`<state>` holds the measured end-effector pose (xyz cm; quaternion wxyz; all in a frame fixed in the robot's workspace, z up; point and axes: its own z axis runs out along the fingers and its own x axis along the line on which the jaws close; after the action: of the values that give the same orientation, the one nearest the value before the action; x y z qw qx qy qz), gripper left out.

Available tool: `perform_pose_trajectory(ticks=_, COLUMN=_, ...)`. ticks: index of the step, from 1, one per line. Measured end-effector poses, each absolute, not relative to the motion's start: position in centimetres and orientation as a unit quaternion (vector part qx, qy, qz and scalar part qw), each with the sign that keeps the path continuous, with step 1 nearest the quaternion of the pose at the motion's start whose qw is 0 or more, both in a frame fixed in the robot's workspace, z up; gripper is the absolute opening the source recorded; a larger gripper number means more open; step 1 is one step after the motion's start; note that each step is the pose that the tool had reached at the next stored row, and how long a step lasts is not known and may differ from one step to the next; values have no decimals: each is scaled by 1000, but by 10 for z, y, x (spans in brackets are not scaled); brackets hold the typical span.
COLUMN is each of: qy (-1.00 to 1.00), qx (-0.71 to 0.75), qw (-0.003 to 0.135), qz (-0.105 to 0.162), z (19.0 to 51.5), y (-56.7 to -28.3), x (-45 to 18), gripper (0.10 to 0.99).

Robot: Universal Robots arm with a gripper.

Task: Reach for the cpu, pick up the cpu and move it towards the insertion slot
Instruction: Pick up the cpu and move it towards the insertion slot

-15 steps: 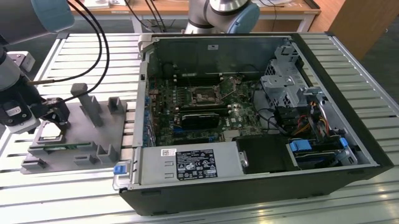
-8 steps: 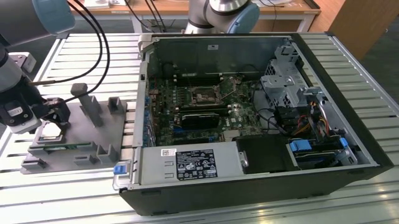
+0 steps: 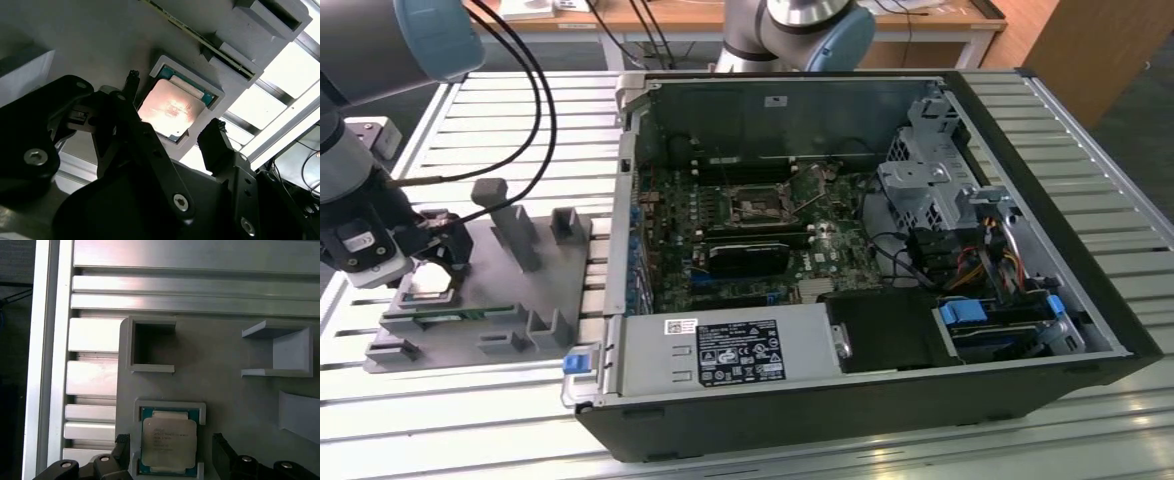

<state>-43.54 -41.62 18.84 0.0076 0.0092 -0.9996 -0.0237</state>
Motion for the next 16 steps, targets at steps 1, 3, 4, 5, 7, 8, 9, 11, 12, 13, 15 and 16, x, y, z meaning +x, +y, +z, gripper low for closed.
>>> perform_pose_trajectory(ticks=1, qy=-1000, qx=9, qw=8, qz=-24, z=188, y=-416, x=-436, gripper=753)
perform_pose_trajectory(ticks=3, qy=-1000, qx=9, qw=8, qz=-24, z=186, y=-415, x=-436, gripper=753)
perform_pose_trajectory(ticks=4, qy=-1000, qx=9, qw=8, qz=-24, z=185, y=-414, x=-436, gripper=753)
perform_pose_trajectory(ticks=5, qy=-1000, qx=9, qw=8, qz=-24, z=185, y=-414, x=-437, gripper=753)
perform_pose_trajectory(ticks=7, qy=-1000, qx=8, qw=8, qz=-24, z=184, y=-412, x=-437, gripper=753)
perform_pose_trajectory(ticks=8, qy=-1000, qx=8, qw=8, qz=-24, z=183, y=-412, x=-437, gripper=753)
perform_pose_trajectory(ticks=9, qy=-1000, qx=8, qw=8, qz=-24, z=182, y=-411, x=-437, gripper=753)
perform_pose_trajectory(ticks=11, qy=-1000, qx=8, qw=8, qz=-24, z=181, y=-410, x=-437, gripper=753)
perform_pose_trajectory(ticks=12, qy=-1000, qx=8, qw=8, qz=-24, z=181, y=-410, x=-437, gripper=733)
perform_pose_trajectory(ticks=13, qy=-1000, qx=8, qw=8, qz=-24, z=181, y=-410, x=-437, gripper=671)
perform_pose_trajectory(ticks=15, qy=-1000, qx=8, qw=8, qz=-24, z=181, y=-410, x=-437, gripper=612)
perform_pose_trajectory(ticks=16, qy=-1000, qx=8, qw=8, qz=-24, z=181, y=-410, x=-437, gripper=557)
